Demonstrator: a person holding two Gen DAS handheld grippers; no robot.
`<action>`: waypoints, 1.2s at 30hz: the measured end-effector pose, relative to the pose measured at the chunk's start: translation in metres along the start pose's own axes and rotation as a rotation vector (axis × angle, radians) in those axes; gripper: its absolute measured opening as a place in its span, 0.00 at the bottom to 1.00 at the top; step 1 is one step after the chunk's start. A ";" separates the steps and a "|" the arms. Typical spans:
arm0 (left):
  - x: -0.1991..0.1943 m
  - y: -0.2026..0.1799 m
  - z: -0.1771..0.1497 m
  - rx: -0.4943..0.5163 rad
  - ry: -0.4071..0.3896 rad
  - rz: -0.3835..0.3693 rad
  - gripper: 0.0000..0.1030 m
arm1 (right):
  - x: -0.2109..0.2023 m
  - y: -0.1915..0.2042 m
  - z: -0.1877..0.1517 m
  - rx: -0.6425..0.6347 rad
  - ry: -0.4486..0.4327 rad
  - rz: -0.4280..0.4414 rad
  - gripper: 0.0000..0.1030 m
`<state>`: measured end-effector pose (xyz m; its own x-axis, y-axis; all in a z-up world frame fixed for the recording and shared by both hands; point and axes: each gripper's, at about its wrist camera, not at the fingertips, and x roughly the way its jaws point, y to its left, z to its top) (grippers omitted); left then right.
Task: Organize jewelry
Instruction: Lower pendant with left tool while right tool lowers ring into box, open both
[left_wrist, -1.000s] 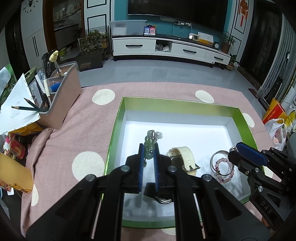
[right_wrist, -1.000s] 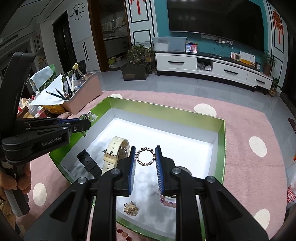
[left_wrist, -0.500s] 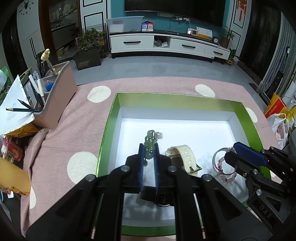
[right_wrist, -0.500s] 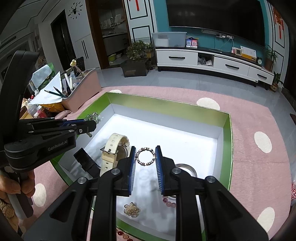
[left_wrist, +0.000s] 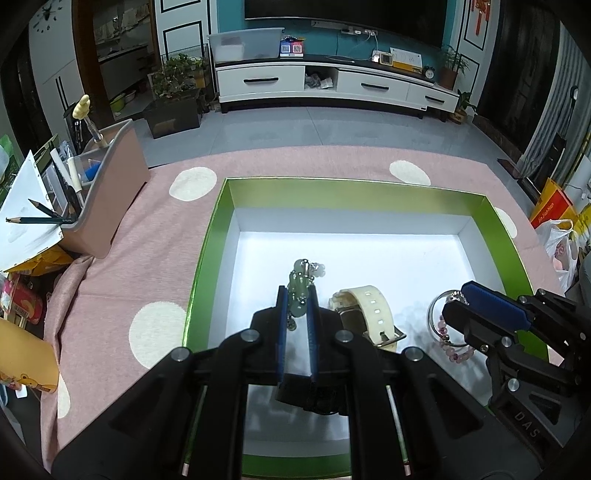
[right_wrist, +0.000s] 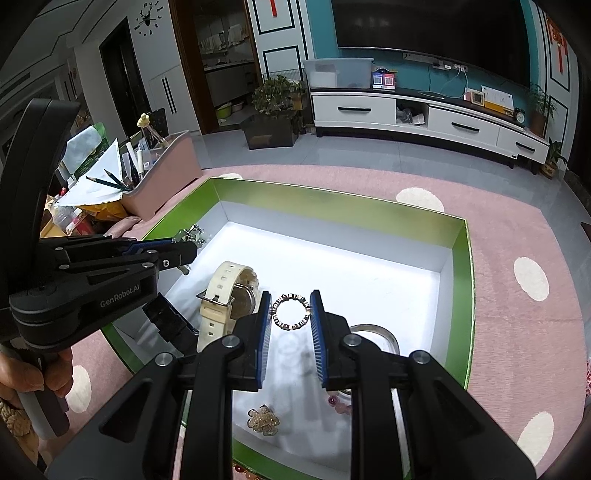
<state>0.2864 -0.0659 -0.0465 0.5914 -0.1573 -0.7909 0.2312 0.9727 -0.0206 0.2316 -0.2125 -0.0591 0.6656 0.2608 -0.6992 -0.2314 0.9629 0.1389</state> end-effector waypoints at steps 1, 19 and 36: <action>0.001 0.000 0.000 0.001 0.002 0.001 0.09 | 0.001 -0.001 0.000 0.002 0.002 0.000 0.20; 0.017 -0.001 0.000 0.009 0.035 0.011 0.09 | 0.011 -0.003 0.001 0.018 0.033 0.005 0.20; 0.024 -0.001 -0.003 0.007 0.047 0.017 0.09 | 0.015 -0.005 0.001 0.028 0.042 0.003 0.20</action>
<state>0.2980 -0.0698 -0.0670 0.5583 -0.1325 -0.8190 0.2274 0.9738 -0.0026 0.2435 -0.2132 -0.0697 0.6342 0.2608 -0.7279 -0.2131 0.9639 0.1597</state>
